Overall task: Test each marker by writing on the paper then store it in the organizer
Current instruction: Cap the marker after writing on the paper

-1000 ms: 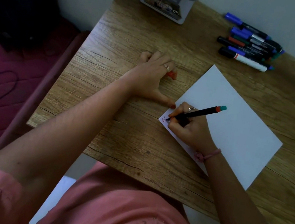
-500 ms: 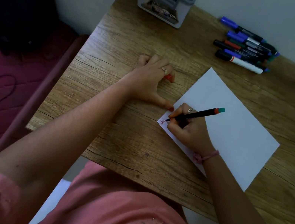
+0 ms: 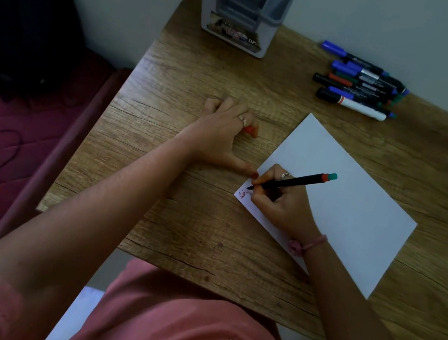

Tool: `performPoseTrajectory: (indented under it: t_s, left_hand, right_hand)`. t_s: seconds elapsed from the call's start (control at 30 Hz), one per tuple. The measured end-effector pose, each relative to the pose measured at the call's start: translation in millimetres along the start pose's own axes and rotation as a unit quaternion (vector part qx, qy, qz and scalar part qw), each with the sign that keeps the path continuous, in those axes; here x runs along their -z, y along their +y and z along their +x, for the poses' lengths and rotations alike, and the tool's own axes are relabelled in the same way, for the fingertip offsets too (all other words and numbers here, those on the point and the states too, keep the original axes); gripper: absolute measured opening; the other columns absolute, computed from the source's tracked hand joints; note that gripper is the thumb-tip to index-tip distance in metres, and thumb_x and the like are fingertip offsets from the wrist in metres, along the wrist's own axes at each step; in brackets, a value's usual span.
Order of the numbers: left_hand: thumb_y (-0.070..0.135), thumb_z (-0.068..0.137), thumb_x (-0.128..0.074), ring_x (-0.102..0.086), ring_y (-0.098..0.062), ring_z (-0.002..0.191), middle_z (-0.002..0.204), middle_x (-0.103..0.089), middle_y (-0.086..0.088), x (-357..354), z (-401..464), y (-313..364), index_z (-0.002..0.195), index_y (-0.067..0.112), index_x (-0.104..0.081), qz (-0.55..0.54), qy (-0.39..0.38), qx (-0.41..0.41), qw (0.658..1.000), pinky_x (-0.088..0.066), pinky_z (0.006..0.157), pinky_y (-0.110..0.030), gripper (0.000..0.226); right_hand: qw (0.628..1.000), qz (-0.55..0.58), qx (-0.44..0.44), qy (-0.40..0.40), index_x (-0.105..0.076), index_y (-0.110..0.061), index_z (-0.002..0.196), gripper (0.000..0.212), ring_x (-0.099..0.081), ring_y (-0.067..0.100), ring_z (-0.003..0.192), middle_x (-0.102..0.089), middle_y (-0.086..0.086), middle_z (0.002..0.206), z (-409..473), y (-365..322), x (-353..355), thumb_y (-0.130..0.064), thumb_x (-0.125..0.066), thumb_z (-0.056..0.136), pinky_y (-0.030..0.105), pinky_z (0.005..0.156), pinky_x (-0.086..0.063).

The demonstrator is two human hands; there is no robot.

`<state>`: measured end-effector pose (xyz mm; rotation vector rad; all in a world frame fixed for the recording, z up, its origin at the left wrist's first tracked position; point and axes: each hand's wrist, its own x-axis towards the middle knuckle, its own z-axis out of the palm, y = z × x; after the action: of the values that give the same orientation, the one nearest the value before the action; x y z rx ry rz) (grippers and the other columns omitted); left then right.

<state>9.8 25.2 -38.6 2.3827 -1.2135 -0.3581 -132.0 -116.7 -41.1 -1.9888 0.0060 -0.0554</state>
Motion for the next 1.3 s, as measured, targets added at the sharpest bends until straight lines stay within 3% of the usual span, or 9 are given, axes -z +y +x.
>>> performPoseTrajectory:
  t_s: [0.13, 0.23, 0.4, 0.53, 0.67, 0.9, 1.0, 1.2, 1.3]
  left_hand:
    - [0.074, 0.066, -0.053, -0.029, -0.004, 0.103, 0.102, -0.037, 0.015, 3.2, -2.7, 1.8, 0.108, 0.027, -0.05, -0.02, 0.005, 0.0, 1.0, -0.021, 0.097, -0.032, 0.063]
    - [0.046, 0.084, -0.056, -0.027, 0.007, 0.092, 0.091, -0.04, 0.017, 6.4, -6.0, 2.5, 0.111, 0.019, -0.05, -0.105, 0.047, 0.019, 0.993, -0.028, 0.092, -0.034, 0.039]
    - [0.015, 0.09, -0.053, -0.011, 0.037, 0.092, 0.088, -0.034, 0.024, 6.7, -7.4, 4.2, 0.113, 0.012, -0.047, -0.147, 0.034, 0.045, 0.987, -0.021, 0.087, -0.027, 0.024]
    - [0.008, 0.086, -0.052, -0.016, 0.034, 0.092, 0.087, -0.032, 0.025, 5.7, -6.4, 2.9, 0.11, 0.01, -0.046, -0.137, 0.04, 0.043, 0.989, -0.018, 0.084, -0.026, 0.024]
    - [0.008, 0.086, -0.051, -0.021, 0.002, 0.078, 0.09, -0.038, 0.009, 8.0, -6.3, 6.1, 0.112, 0.009, -0.046, -0.132, 0.038, 0.05, 0.989, -0.02, 0.084, -0.026, 0.026]
    - [0.023, 0.081, -0.042, -0.02, -0.003, 0.082, 0.096, -0.04, 0.0, 7.7, -5.8, 2.9, 0.11, 0.012, -0.045, -0.144, 0.041, 0.059, 0.987, -0.021, 0.08, -0.027, 0.031]
    - [0.024, 0.078, -0.038, -0.026, -0.006, 0.087, 0.096, -0.041, 0.0, 8.9, -5.0, 0.8, 0.106, 0.012, -0.047, -0.155, 0.04, 0.055, 0.986, -0.021, 0.078, -0.028, 0.032]
    - [0.029, 0.077, -0.036, -0.043, -0.019, 0.09, 0.095, -0.047, -0.003, 2.2, -3.7, -6.4, 0.1, 0.015, -0.049, -0.168, 0.036, 0.045, 0.984, -0.036, 0.077, -0.033, 0.03]
    - [0.016, 0.079, -0.04, -0.043, -0.017, 0.082, 0.09, -0.048, -0.008, 3.9, -5.5, -4.7, 0.093, 0.007, -0.049, -0.198, 0.057, 0.022, 0.978, -0.038, 0.072, -0.032, 0.019]
  right_hand:
    - [0.992, 0.114, -0.044, 0.036, -0.056, -0.014, 0.077, 0.01, -0.054, 0.002, 0.057, -0.059, -0.017, 0.067, 4.2, -2.1, 6.8, -0.004, -0.052, 0.078, 0.014, 0.056, -0.043]
    - [0.98, 0.178, -0.079, 0.038, -0.052, -0.008, 0.083, 0.009, -0.052, 0.005, 0.052, -0.058, -0.009, 0.061, 9.2, -6.4, 16.2, -0.001, -0.048, 0.08, 0.018, 0.051, -0.043]
    - [0.965, 0.235, -0.092, 0.065, -0.061, -0.006, 0.093, 0.025, -0.067, 0.019, 0.076, -0.068, 0.005, 0.085, 23.0, -16.6, 26.8, -0.015, -0.04, 0.085, 0.023, 0.056, -0.048]
    - [0.964, 0.219, -0.112, 0.099, -0.057, -0.013, 0.091, 0.019, -0.069, 0.018, 0.08, -0.072, 0.003, 0.086, 35.2, -19.7, 29.1, -0.017, -0.038, 0.086, 0.022, 0.056, -0.049]
    - [0.972, 0.195, -0.091, 0.098, -0.048, -0.011, 0.085, 0.003, -0.069, 0.021, 0.078, -0.073, 0.001, 0.081, 40.3, -20.7, 27.5, -0.014, -0.047, 0.083, 0.022, 0.056, -0.049]
    - [0.985, 0.125, -0.08, 0.092, -0.057, -0.015, 0.087, 0.013, -0.069, 0.019, 0.08, -0.071, 0.009, 0.091, 41.7, -21.6, 22.3, -0.003, -0.056, 0.09, 0.019, 0.063, -0.051]
    - [0.991, 0.057, -0.042, 0.111, -0.066, -0.018, 0.09, 0.011, -0.068, 0.012, 0.082, -0.071, 0.001, 0.089, 40.7, -22.3, 27.8, -0.008, -0.064, 0.086, 0.025, 0.072, -0.053]
    - [0.994, -0.07, 0.069, 0.046, -0.066, -0.012, 0.108, 0.028, -0.061, -0.007, 0.083, -0.062, -0.02, 0.091, 39.2, -27.8, 24.4, 0.0, -0.064, 0.084, 0.009, 0.072, -0.045]
    - [0.997, -0.062, 0.052, 0.008, -0.063, -0.02, 0.115, 0.032, -0.065, 0.011, 0.084, -0.069, -0.001, 0.089, 42.0, -30.1, 23.8, -0.008, -0.05, 0.088, 0.028, 0.071, -0.053]
